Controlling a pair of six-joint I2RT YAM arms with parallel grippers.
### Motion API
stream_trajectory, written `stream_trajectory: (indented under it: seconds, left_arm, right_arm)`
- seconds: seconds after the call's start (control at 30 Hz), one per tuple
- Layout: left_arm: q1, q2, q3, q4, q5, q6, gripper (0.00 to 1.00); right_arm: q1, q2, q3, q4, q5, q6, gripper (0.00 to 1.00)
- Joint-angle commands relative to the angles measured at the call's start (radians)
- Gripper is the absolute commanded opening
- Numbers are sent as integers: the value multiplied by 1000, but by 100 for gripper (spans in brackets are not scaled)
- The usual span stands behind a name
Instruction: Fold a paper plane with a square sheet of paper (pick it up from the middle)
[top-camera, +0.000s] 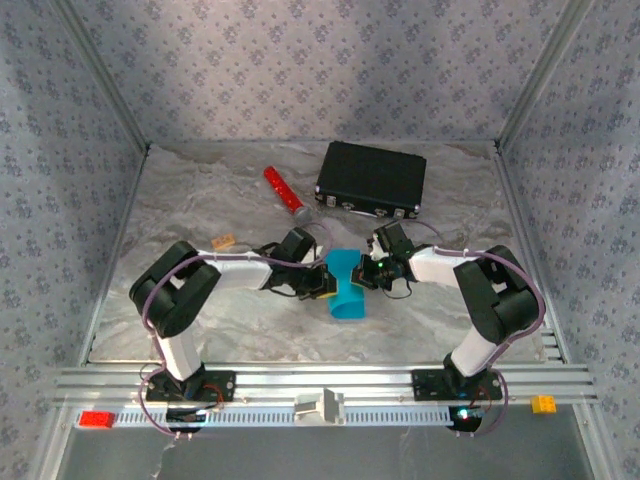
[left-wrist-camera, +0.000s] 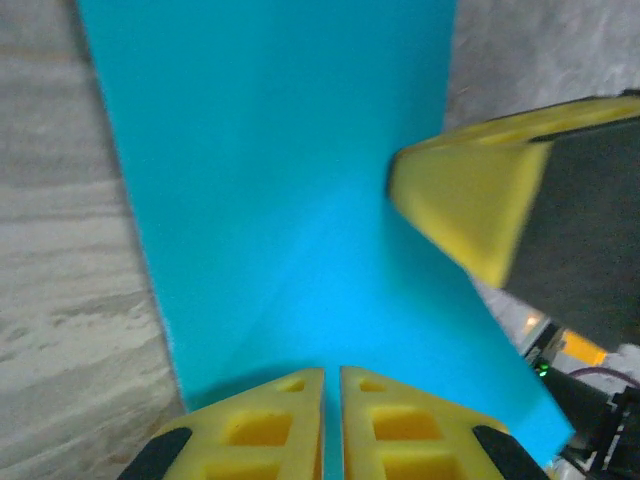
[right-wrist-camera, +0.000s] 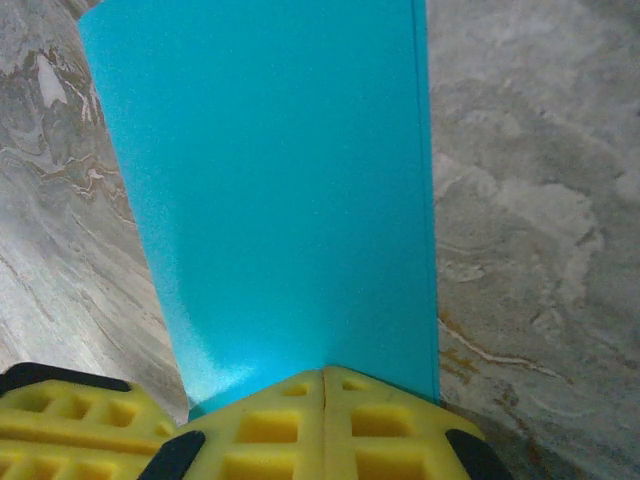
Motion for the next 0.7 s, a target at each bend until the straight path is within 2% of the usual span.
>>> stream_trajectory:
  seconds: [0.0, 0.33, 0.53, 0.67]
  left_arm:
    - [-3, 14, -28, -69, -27, 74, 11]
    - [-6, -49, -50, -122, -89, 148, 11]
    - [-7, -132, -37, -33, -76, 48, 11]
    - [-12, -130, -42, 54, -56, -36, 9]
  right_arm:
    - [-4, 33, -50, -141, 113, 10, 0]
    - [-3, 33, -49, -138, 110, 12, 0]
    - [-3, 33, -50, -139, 113, 12, 0]
    - [-3, 35, -52, -135, 113, 15, 0]
